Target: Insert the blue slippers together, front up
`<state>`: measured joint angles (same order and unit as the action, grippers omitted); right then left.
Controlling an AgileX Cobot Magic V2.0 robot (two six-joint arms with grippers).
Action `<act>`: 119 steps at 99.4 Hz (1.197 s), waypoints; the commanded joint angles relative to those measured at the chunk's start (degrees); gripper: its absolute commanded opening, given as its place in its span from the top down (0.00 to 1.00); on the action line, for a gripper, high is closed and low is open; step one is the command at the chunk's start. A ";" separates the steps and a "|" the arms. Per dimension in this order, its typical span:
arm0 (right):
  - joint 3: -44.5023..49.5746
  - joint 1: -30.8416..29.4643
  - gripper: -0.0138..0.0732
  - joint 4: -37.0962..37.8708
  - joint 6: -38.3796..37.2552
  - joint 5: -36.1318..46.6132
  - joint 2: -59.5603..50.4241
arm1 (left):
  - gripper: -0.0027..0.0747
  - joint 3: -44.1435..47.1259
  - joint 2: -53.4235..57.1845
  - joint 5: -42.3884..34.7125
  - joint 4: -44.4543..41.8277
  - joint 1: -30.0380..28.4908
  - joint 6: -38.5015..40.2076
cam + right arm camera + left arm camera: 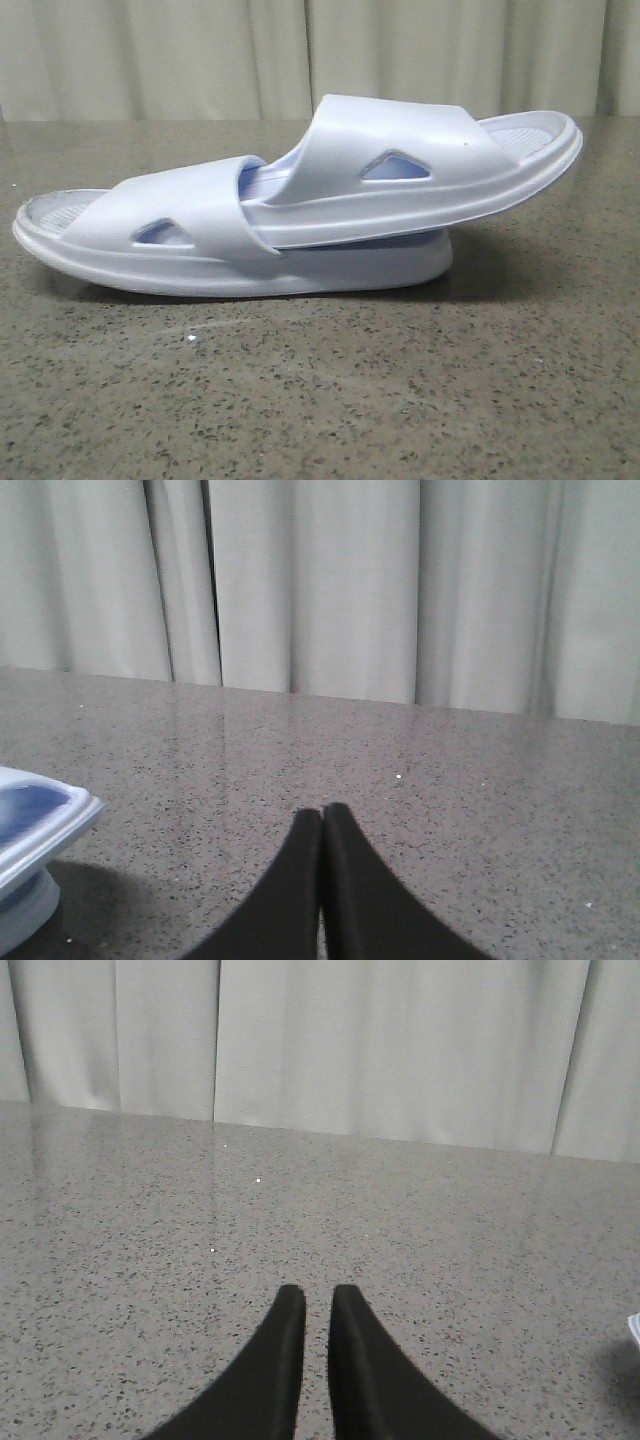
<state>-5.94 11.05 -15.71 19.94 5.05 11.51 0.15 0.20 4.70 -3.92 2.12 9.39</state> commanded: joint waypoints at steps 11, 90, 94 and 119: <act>-1.49 -3.54 0.96 14.97 -15.06 2.48 -0.25 | 0.94 0.39 1.68 -4.70 0.17 0.50 0.45; 7.72 -8.15 0.96 17.94 -22.39 -3.56 -13.27 | 0.94 0.39 1.68 -4.70 0.17 0.50 0.45; 7.72 -8.15 0.96 17.94 -22.39 -3.65 -13.27 | 0.94 0.39 1.68 -4.70 0.17 0.50 0.45; 7.72 -8.15 0.96 17.94 -22.39 -3.65 -13.27 | 0.94 0.39 1.68 -4.70 0.17 0.50 0.45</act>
<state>0.62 3.29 1.63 -2.29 -2.66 -0.56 0.15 0.20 4.70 -3.92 2.12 9.39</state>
